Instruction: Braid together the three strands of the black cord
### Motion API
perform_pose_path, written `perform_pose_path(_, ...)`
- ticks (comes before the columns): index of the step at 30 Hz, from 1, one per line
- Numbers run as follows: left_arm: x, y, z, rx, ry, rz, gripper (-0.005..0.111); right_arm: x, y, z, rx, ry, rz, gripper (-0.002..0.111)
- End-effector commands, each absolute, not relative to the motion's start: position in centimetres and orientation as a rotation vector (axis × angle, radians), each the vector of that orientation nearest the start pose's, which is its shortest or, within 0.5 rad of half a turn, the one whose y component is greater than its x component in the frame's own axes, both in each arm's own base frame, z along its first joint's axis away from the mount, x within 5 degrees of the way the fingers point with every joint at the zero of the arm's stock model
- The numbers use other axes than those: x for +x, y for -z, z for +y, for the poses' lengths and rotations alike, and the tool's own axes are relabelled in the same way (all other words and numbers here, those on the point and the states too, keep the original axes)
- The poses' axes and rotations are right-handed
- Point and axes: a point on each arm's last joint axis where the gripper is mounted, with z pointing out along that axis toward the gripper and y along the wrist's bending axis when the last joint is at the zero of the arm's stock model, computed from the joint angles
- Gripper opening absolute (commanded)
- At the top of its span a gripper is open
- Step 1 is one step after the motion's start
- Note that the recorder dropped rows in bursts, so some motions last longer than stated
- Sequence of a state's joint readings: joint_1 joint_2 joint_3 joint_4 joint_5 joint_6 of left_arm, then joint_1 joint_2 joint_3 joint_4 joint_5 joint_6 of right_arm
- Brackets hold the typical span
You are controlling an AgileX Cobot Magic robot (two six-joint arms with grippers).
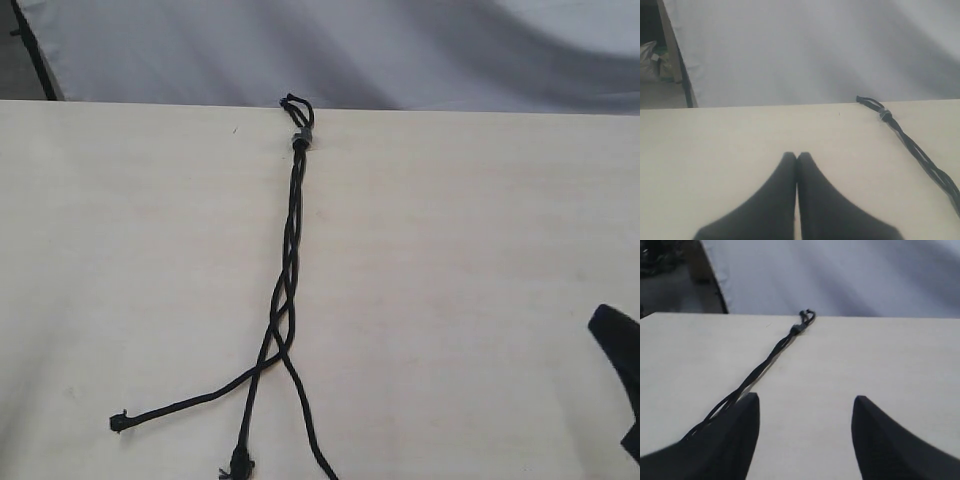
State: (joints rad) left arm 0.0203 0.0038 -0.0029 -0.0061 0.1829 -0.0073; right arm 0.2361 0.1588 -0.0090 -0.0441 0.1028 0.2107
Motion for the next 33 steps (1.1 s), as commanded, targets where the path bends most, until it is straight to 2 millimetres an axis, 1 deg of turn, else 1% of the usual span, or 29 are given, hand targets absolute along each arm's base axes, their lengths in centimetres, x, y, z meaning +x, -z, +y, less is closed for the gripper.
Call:
perform_pose_path(1,5.6,-19.63,0.11,-0.033,-0.001,1.67,0.0,6.23,-20.14,0.46,0.104,-0.214,1.639,0.053)
perform_pose_path(4,5.6,-19.63,0.11,-0.033,-0.001,1.67,0.0,5.94,-20.3,0.0,0.162,-0.159,1.603,0.053)
perform_pose_path(8,5.6,-19.63,0.11,-0.033,-0.001,1.67,0.0,5.74,-20.39,-0.21,0.186,-0.128,1.58,0.053)
perform_pose_path(17,5.6,-19.63,0.11,-0.033,-0.001,1.67,0.0,5.7,-19.75,-0.25,0.19,-0.116,1.651,0.053)
perform_pose_path(19,5.6,-19.63,0.11,-0.033,-0.001,1.67,0.0,5.69,-19.59,-0.27,0.18,-0.101,1.67,0.053)
perform_pose_path(20,5.6,-19.63,0.11,-0.031,-0.003,1.67,0.0,5.68,-19.5,-0.28,0.144,-0.066,1.683,0.053)
perform_pose_path(22,5.6,-19.63,0.11,-0.031,-0.003,1.67,0.0,5.68,-19.5,-0.28,0.117,-0.041,1.684,0.053)
perform_pose_path(33,5.6,-19.63,0.11,-0.031,-0.003,1.67,0.0,5.68,-19.5,-0.28,0.123,-0.047,1.684,0.053)
